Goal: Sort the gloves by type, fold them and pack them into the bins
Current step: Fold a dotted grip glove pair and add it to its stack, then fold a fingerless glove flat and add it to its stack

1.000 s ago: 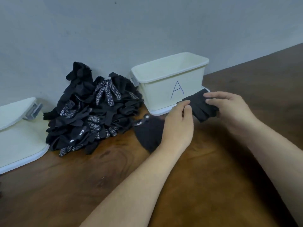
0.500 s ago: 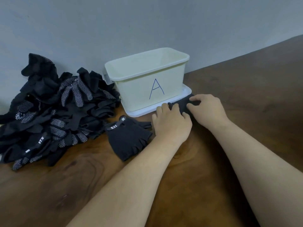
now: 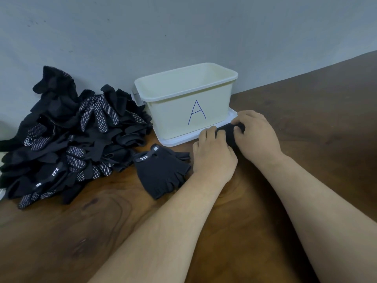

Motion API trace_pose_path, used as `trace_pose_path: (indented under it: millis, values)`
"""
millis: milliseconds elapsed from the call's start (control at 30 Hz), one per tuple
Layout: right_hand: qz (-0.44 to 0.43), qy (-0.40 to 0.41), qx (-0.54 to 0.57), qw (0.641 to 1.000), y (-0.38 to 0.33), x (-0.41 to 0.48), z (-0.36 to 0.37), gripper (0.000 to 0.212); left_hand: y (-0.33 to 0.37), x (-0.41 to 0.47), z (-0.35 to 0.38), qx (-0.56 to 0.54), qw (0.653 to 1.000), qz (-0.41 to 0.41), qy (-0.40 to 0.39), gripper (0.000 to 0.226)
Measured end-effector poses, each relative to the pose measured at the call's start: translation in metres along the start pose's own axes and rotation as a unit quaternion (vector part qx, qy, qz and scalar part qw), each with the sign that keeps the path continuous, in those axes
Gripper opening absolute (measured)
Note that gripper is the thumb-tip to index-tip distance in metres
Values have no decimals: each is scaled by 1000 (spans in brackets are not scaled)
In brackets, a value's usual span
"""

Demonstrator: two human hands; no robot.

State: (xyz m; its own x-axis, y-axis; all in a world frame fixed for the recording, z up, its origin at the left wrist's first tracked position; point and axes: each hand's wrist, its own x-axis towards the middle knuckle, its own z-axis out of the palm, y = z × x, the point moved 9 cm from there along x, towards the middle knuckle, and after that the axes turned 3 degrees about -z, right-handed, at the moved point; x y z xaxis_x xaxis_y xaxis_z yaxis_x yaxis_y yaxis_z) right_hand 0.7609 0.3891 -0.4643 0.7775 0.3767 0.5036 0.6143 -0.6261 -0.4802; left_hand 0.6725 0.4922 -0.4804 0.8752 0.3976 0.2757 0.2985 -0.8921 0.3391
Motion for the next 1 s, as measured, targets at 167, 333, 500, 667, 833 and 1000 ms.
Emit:
trace_pose_path:
  millis: [167, 333, 500, 667, 833, 1000]
  values:
    - [-44, -135, -31, 989, 3, -3, 32, 43, 1, 0, 7, -2, 999, 8, -31, 47]
    - [-37, -175, -53, 982, 8, -6, 41, 45, 1, -3, 10, 11, 998, 23, -53, 57]
    - [-51, -139, -52, 988, -8, -9, 27, 43, 2, -23, -7, 29, 997, 64, -13, 52]
    - [-105, -136, -13, 985, -46, -29, 26, 42, -19, -60, -37, 52, 994, 92, 30, 48]
    - [-178, -153, 9, 972, -94, -61, 35, 43, -61, -98, -66, 43, 992, 108, 58, 44]
    - [-199, -204, 56, 957, -148, -93, 53, 42, -119, -130, -83, 1, 997, 78, -18, 44]
